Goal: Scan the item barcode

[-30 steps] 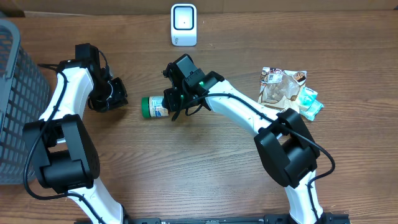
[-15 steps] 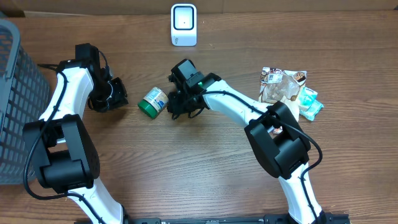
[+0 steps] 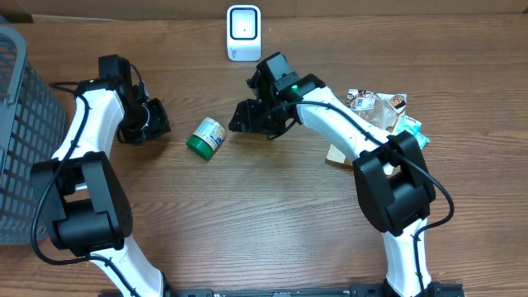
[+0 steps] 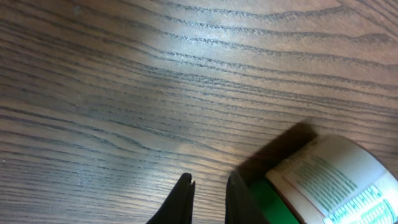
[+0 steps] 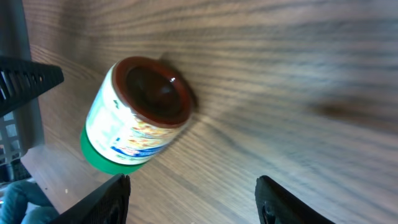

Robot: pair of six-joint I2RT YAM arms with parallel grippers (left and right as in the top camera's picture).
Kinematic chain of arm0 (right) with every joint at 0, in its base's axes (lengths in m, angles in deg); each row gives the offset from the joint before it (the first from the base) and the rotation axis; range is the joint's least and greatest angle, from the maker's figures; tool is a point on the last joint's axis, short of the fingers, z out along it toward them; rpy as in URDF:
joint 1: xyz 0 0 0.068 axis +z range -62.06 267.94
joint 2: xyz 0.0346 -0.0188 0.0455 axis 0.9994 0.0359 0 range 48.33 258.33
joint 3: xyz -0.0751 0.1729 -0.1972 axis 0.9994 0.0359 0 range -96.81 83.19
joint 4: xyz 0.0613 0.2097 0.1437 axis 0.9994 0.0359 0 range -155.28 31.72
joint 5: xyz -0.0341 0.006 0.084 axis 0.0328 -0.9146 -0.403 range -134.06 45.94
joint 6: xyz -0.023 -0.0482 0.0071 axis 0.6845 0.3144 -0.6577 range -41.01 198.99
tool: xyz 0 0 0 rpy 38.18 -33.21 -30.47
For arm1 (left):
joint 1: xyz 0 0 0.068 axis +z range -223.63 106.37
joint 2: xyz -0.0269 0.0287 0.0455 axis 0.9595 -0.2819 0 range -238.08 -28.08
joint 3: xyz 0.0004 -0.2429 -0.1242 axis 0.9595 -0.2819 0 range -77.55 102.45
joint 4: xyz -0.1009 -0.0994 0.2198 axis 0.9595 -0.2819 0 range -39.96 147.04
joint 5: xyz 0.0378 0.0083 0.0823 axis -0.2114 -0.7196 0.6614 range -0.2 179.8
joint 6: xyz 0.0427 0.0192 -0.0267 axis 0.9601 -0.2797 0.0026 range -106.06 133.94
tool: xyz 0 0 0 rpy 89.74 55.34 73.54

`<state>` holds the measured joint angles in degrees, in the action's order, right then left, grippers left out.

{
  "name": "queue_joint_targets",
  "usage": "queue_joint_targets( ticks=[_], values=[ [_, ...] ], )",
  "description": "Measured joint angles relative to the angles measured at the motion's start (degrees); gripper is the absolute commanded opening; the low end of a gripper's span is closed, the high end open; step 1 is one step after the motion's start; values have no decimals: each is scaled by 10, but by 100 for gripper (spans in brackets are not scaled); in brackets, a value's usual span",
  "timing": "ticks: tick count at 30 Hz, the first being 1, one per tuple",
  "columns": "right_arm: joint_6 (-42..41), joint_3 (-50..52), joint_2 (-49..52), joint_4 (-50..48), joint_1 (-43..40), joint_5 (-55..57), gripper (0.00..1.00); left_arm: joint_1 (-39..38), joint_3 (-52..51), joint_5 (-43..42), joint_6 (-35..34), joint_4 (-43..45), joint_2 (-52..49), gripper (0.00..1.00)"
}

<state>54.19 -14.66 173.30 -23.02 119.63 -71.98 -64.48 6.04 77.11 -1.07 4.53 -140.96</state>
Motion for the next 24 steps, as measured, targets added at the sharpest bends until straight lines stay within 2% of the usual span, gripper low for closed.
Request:
queue_joint_targets(
  ticks=[2,4,8,11,13,17,19,21,22,23,24],
  values=[
    [-16,0,0,-2,13,8,63,0,0,0,2,3,0,13],
    [-44,0,0,-2,34,29,65,0,0,1,9,7,0,22],
    [-94,0,0,-24,67,64,64,0,0,23,17,12,0,52],
    [-112,0,0,-55,87,87,64,0,0,42,19,17,0,70],
    [-125,0,0,-57,104,114,64,0,0,61,20,26,0,78],
    [-139,0,0,-56,134,168,66,4,0,77,32,38,0,73],
    [-142,0,0,-47,134,178,66,6,4,54,64,41,0,72],
    [-143,0,0,-31,126,182,68,6,19,27,95,40,0,66],
    [-141,0,0,-27,117,182,69,5,28,16,103,38,0,56],
    [-139,0,0,-25,108,178,69,2,37,2,112,35,0,42],
    [-120,0,0,-34,87,163,70,-5,44,-17,118,27,0,37]
  ],
)
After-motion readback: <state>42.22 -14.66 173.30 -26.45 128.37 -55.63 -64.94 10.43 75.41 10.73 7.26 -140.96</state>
